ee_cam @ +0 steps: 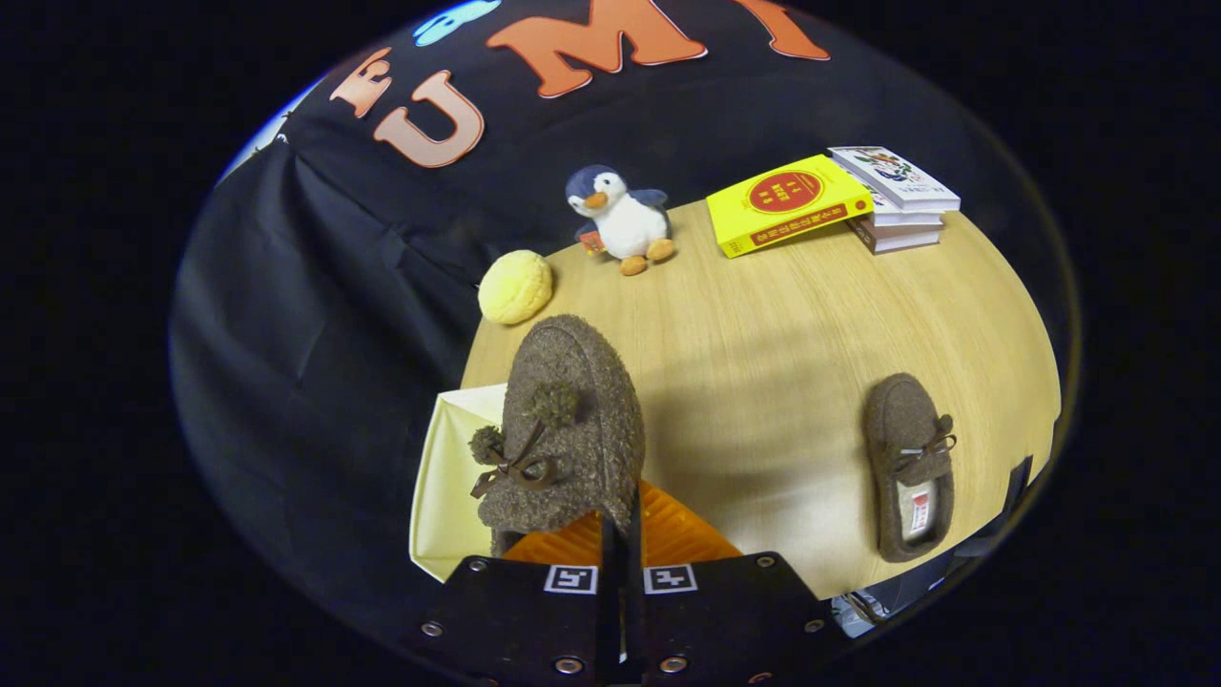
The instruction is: Open the storage box then place both shoes into the box .Put the left shoe in first, then the right shoe, with the right side of both shoes facing outward in a uniform manner.
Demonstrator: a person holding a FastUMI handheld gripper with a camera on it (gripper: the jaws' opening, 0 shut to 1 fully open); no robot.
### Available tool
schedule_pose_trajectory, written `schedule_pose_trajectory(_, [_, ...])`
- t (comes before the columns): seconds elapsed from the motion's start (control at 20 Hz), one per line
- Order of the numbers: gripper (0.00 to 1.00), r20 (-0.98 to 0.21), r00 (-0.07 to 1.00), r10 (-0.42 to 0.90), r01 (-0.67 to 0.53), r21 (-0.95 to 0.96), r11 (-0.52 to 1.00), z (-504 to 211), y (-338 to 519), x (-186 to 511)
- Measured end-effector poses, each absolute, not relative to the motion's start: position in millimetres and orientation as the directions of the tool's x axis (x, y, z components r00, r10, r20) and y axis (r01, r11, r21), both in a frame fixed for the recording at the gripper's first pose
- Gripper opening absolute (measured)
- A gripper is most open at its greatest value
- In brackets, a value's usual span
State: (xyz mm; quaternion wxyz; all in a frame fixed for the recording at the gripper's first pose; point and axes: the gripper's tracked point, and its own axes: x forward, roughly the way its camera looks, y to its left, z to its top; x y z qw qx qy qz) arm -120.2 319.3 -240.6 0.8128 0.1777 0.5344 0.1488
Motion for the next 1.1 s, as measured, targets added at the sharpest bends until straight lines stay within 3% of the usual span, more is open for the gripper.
schedule_pose_trajectory(0.45, [0.03,-0.828,0.316,0.463,-0.095,0.458,0.884,-249,437,-140])
schedule_pose_trajectory(0.9, [0.03,-0.9,0.218,0.376,-0.002,0.385,0.923,-313,486,-148])
schedule_pose_trajectory(1.1, [0.04,-0.927,0.126,0.353,0.034,0.359,0.933,-337,496,-159])
